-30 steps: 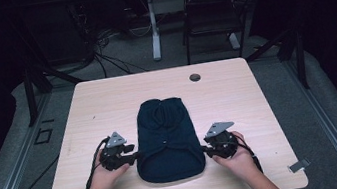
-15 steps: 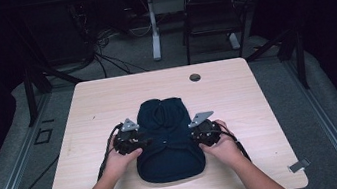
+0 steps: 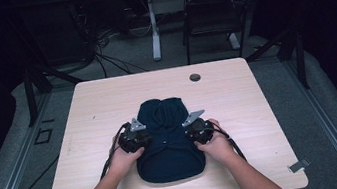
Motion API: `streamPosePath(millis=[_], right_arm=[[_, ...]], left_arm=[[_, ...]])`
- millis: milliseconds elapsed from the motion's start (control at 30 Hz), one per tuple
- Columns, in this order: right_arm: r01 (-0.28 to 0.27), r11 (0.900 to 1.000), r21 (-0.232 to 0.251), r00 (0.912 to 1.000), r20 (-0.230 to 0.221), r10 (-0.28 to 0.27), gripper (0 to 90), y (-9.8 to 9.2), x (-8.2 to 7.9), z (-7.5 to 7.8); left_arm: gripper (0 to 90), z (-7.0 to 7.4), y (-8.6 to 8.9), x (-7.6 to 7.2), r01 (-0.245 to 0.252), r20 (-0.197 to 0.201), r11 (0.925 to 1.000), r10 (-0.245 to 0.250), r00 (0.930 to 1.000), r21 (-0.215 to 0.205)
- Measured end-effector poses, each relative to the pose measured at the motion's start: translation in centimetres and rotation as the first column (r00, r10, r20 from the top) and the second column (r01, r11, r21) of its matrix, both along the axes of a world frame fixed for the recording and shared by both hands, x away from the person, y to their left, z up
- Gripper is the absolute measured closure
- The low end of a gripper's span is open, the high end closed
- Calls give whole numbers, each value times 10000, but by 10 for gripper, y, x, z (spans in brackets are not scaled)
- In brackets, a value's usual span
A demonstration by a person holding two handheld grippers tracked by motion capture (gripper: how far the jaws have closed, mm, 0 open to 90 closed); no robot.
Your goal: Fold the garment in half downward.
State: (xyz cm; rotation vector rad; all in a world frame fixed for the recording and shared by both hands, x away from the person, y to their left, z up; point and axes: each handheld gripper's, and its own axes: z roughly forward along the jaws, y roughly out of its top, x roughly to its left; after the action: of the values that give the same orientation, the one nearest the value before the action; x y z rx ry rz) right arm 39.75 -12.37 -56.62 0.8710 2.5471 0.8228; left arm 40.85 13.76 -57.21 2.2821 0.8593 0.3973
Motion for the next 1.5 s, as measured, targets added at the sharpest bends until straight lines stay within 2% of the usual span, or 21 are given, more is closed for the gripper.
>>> streamPosePath(millis=[67, 200, 267, 433, 500, 633, 733, 800, 933, 1033, 1200, 1300, 1367, 1433, 1500], right_arm=[[-13, 10000, 98, 10000, -1, 13, 881, 1, 0, -2], [84, 9992, 385, 9989, -459, -66, 892, -4, 2, -1], [60, 9988, 481, 9986, -529, -34, 894, -4, -1, -2], [-140, 9990, 416, 9990, -421, 158, 894, -5, -13, -2], [-156, 9987, 479, 9990, -399, 176, 894, -6, -15, -3], [-350, 9975, 610, 9985, -388, 374, 894, -9, -29, -3], [-479, 9972, 567, 9980, -392, 502, 895, -11, -35, -3], [-704, 9969, 348, 9966, -395, 717, 894, -10, -45, -2], [-939, 9954, 176, 9949, -345, 945, 894, -11, -54, -1], [-896, 9956, 281, 9955, -273, 903, 894, -12, -57, -2], [-1000, 9944, 337, 9937, -472, 1015, 894, -17, -63, -2], [-1012, 9944, 306, 9932, -552, 1027, 893, -17, -65, -1], [-978, 9949, 258, 9933, -594, 992, 888, -16, -65, 0], [-1137, 9935, 44, 9915, -634, 1137, 852, -14, -62, 2], [-1279, 9918, -52, 9898, -639, 1273, 849, -13, -61, 5]], left_arm=[[769, -1, 0, 0, 41, 6, 10000, -41, 10000, -8], [771, -2, 3, -1, 168, -99, 9996, -171, 9998, -222], [772, -2, 3, -3, 245, -72, 9995, -246, 9997, -193], [773, 0, 3, -11, 326, -375, 9993, -332, 9987, -157], [772, 0, 3, -12, 363, -379, 9991, -370, 9986, -198], [772, -2, 6, -23, 607, -348, 9974, -620, 9975, -386], [772, -2, 7, -28, 733, -358, 9967, -745, 9966, -353], [772, 0, 6, -35, 949, -456, 9953, -958, 9944, -213], [772, -1, 6, -44, 1092, -452, 9937, -1102, 9929, -238], [772, -1, 7, -48, 1135, -471, 9932, -1147, 9923, -276], [770, -1, 9, -58, 1395, -538, 9893, -1417, 9884, -434], [768, -2, 10, -59, 1398, -532, 9890, -1423, 9884, -481], [754, -1, 10, -58, 1354, -674, 9893, -1390, 9880, -552], [734, 1, 10, -54, 1356, -902, 9888, -1408, 9859, -618], [718, 4, 10, -50, 1373, -882, 9892, -1414, 9860, -505]])
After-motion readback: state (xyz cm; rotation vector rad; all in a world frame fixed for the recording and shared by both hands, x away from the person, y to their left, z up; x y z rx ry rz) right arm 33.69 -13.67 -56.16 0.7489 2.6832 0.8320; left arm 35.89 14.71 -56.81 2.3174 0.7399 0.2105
